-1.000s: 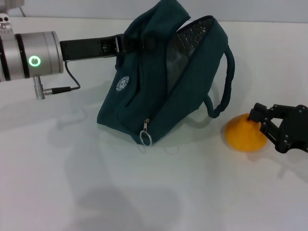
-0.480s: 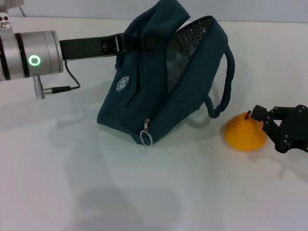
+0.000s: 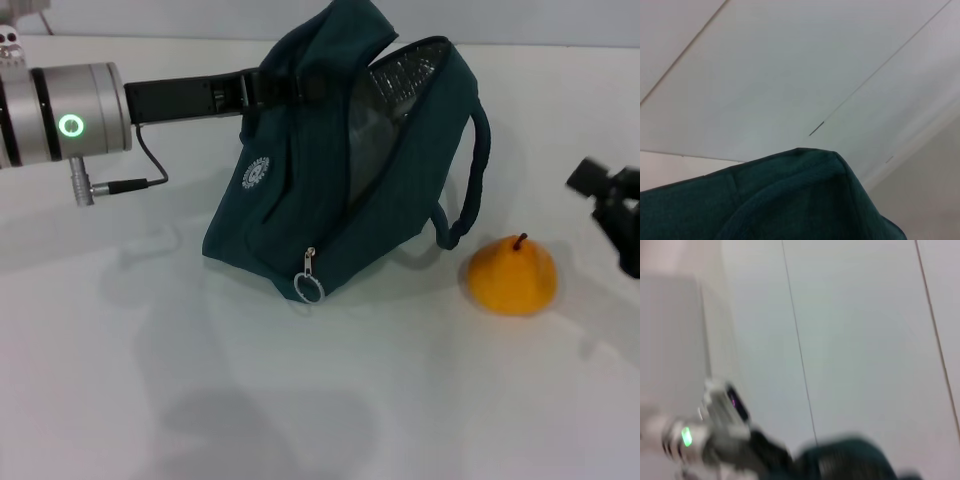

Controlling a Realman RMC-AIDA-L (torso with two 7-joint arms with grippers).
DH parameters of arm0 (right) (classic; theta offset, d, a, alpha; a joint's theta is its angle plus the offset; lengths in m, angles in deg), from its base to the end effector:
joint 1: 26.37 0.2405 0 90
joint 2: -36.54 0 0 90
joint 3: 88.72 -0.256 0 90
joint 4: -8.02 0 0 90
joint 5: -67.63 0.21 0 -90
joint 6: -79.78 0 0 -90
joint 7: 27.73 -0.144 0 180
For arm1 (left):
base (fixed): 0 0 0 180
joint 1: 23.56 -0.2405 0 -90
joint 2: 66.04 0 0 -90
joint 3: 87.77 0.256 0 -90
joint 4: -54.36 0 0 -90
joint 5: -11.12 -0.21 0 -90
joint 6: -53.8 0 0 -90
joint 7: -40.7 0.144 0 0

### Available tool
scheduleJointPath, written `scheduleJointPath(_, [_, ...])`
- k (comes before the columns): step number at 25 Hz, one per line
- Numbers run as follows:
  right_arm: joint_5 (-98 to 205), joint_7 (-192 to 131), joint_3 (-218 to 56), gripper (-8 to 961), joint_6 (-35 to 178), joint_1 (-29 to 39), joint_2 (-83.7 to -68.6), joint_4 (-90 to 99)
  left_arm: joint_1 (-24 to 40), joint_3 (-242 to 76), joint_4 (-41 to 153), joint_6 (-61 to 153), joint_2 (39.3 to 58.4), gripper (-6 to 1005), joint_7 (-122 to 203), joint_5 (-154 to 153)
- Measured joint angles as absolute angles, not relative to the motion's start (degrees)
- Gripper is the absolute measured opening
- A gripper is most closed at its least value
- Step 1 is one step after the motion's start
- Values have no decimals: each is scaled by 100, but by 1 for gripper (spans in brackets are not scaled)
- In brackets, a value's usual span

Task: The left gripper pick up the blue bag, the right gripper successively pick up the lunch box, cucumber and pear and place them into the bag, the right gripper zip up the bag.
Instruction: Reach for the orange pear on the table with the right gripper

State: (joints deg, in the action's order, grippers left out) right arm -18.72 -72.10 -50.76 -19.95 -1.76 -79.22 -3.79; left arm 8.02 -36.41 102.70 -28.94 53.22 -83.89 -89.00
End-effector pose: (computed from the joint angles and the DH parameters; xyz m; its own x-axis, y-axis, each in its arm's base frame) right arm 0.2786 0.2821 0.0059 0.5566 0.0386 -0.8299 -0.4371 -0.8359 -0.3320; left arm -0.2023 0.3684 0.0200 0.3713 0.7134 0.5944 0.7981 -0.5723 0.1883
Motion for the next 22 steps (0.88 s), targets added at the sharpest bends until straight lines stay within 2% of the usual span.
scheduleJointPath(8, [-1241, -7233, -5083, 27, -2466, -195, -7902, -385, 798, -3627, 10252, -2907, 5322, 128, -8349, -8898])
scheduleJointPath(15, [-1304, -7534, -4877, 53, -2417, 141, -7897, -392, 798, -3624, 10241, -2910, 5324, 129, -8299, -8898])
scheduleJointPath(22, [-1368, -7508, -4713, 80, -2276, -96, -7873, -475, 798, -3618, 10228, -2909, 5329, 130, -8329, -8898])
